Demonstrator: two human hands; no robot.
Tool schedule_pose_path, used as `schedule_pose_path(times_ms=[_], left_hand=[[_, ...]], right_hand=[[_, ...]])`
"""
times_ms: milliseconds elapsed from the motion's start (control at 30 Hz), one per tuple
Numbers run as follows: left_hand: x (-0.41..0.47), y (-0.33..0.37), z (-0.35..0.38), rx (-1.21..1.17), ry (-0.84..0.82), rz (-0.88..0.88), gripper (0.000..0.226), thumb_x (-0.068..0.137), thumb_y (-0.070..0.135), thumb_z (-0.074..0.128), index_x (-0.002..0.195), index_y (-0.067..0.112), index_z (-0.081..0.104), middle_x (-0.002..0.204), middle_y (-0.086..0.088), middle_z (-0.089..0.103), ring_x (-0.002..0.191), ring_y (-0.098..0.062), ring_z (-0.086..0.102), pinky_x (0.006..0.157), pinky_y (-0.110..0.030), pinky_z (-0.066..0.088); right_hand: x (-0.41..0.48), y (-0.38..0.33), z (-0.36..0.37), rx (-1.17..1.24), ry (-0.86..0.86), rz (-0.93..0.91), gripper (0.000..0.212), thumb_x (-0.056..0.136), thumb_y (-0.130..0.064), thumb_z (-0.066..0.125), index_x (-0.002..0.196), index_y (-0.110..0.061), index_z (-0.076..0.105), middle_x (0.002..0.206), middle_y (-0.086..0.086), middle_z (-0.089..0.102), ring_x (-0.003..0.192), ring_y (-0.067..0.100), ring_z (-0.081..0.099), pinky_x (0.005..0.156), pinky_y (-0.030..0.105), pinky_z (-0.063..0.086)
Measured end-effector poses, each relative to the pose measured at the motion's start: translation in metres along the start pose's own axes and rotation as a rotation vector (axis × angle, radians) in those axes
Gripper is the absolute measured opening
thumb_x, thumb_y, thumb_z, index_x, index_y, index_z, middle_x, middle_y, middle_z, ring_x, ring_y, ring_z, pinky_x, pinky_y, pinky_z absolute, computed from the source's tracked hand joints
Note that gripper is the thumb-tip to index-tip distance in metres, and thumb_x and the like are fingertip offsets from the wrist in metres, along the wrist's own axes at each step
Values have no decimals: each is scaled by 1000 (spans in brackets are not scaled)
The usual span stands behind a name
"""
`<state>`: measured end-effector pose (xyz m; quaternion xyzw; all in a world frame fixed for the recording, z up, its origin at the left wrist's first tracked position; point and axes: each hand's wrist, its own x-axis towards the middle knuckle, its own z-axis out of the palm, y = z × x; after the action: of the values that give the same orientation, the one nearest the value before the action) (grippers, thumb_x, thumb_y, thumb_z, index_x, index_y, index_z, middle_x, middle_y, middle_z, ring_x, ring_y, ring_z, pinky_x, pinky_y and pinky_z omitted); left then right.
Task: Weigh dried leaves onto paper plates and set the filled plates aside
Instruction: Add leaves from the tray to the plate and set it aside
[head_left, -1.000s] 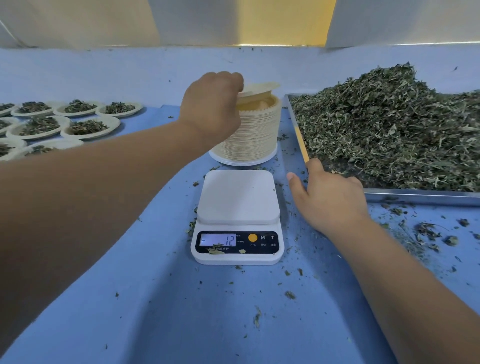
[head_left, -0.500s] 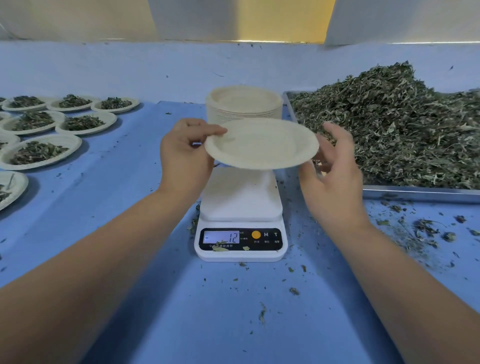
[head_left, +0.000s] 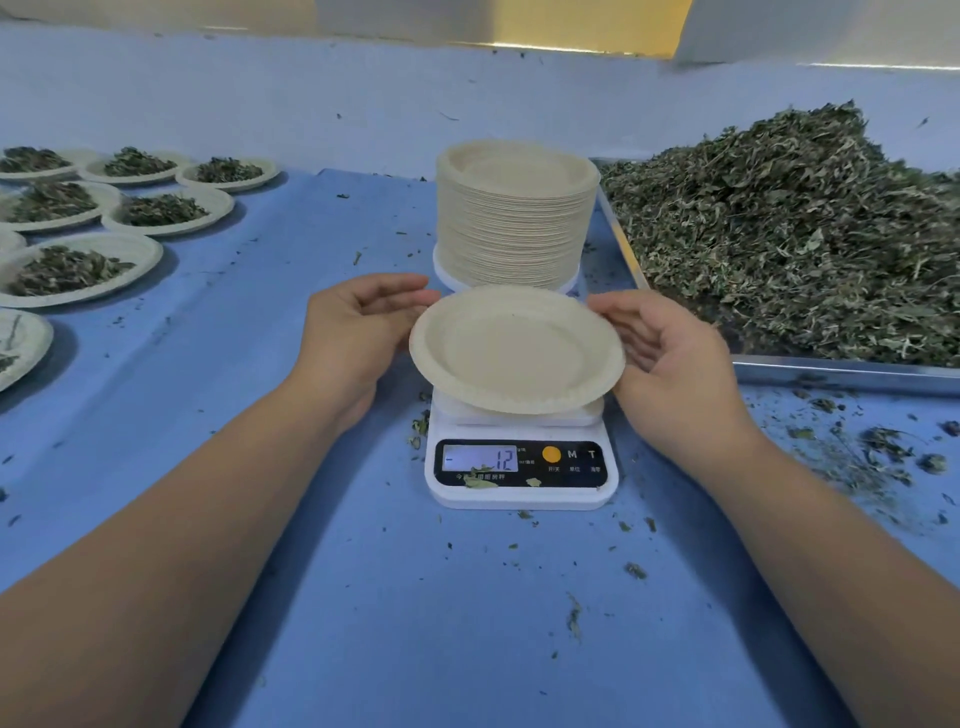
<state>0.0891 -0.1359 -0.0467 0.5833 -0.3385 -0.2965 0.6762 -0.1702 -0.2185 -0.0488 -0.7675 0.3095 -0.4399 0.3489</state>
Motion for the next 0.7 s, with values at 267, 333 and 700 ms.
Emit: schedule_pose_path(times_ms=[267, 333, 700], left_hand=[[-3, 4, 5, 6, 88, -64, 31, 94, -12, 50, 101, 9, 73, 101, -4, 80, 98, -15, 76, 80, -23, 59], [-8, 7, 9, -144, 55, -118, 24, 101, 9, 51, 109, 16, 73, 116, 2, 77, 115, -12, 69, 94, -27, 55], [-22, 13, 28, -202, -65, -189, 44, 108, 45, 41, 143, 23, 55, 159, 6, 44, 149, -7, 34, 116, -32, 34]], right_hand=[[2, -6, -15, -304, -105, -25, 86, 90, 14, 38, 149, -49, 30, 142, -10, 49, 118, -4, 59, 99, 11, 46], [2, -9, -14, -298, -55, -31, 80, 91, 14, 35, 151, -37, 33, 144, -3, 52, 123, 0, 57, 104, 14, 44], [0, -5, -14, -275, -49, 20, 77, 89, 17, 33, 153, -26, 34, 146, 7, 53, 134, 9, 51, 109, 20, 42]])
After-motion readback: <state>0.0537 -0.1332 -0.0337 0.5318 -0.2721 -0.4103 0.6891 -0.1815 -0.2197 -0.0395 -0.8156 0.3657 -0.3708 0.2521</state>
